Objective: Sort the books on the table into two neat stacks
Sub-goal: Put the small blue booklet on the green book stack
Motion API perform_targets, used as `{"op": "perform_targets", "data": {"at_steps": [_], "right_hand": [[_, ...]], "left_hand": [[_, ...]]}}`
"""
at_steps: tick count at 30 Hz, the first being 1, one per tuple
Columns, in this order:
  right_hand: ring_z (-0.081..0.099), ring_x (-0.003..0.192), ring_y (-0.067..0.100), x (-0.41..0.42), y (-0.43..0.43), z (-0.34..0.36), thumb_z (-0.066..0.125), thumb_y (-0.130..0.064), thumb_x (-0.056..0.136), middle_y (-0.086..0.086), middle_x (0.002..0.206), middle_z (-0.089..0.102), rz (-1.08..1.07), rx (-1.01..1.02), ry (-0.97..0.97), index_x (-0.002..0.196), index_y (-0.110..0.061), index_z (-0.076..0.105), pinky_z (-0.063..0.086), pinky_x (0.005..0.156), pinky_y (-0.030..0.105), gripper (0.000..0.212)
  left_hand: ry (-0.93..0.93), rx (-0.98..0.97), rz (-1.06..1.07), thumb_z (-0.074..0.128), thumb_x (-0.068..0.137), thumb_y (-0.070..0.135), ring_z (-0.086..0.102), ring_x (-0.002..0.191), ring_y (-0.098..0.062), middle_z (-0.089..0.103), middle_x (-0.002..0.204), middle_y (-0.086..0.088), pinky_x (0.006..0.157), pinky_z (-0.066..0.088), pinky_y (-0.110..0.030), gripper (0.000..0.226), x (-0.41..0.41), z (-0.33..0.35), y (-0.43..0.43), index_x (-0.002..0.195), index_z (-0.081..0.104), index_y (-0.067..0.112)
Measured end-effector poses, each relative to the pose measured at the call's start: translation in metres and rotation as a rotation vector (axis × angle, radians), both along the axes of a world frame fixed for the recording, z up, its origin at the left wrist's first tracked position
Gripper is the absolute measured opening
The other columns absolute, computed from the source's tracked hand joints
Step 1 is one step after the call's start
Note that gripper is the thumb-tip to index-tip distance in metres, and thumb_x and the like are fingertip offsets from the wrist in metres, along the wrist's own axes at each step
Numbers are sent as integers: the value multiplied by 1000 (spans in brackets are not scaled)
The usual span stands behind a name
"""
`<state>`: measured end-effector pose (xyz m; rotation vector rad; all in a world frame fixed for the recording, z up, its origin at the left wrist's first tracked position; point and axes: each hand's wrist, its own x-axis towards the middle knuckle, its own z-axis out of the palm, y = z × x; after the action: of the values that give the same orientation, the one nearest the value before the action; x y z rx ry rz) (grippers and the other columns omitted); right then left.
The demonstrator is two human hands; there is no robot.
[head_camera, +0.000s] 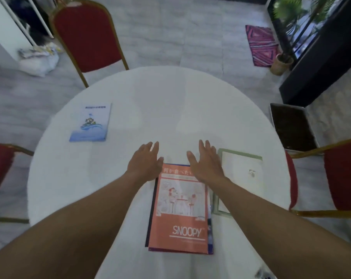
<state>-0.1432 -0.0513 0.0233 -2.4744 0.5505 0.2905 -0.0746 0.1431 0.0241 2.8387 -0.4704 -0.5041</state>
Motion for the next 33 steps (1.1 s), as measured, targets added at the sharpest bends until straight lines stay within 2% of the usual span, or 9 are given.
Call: {"op": "perform_targets", "data": {"at_steps": [3, 8, 18, 27, 33], "right_hand": [[-6, 153, 24, 21, 30, -3, 25, -60, 99, 2, 167, -4, 59, -2, 11, 159, -22, 5, -4, 122, 41, 74], [-6, 153, 25, 60, 77, -12, 27, -59, 99, 3, 167, -2, 113, 31, 24, 159, -21, 7, -1, 123, 43, 74], [-3, 153, 22, 131, 167, -30, 30, -58, 99, 2, 167, 1, 205, 45, 65, 158, -20, 9, 1, 121, 40, 73], [1, 153, 25, 185, 225, -51, 35, -53, 101, 5, 167, 5, 288, 45, 77, 158, -16, 11, 4, 123, 41, 72], [-2, 153, 24, 204, 245, -71, 34, -53, 101, 5, 167, 4, 353, 22, 100, 158, -19, 11, 10, 123, 43, 70]], "left_hand": [[-16, 44, 20, 33, 101, 43, 16, 151, -28, 18, 165, -9, 122, 16, -39, 65, 17, -4, 36, 157, 15, 16], [14, 62, 70, 31, 102, 42, 15, 151, -29, 15, 165, -9, 122, 16, -40, 64, 44, -11, 88, 158, 14, 16], [50, 26, 209, 35, 101, 42, 16, 151, -28, 20, 163, -13, 119, 19, -40, 64, 102, -32, 164, 157, 20, 15], [48, -15, 339, 43, 98, 38, 29, 142, -34, 28, 156, -17, 110, 32, -43, 60, 151, -49, 211, 150, 30, 12], [47, -20, 427, 46, 97, 39, 37, 133, -37, 34, 145, -20, 106, 35, -43, 60, 176, -58, 228, 146, 33, 7]]}}
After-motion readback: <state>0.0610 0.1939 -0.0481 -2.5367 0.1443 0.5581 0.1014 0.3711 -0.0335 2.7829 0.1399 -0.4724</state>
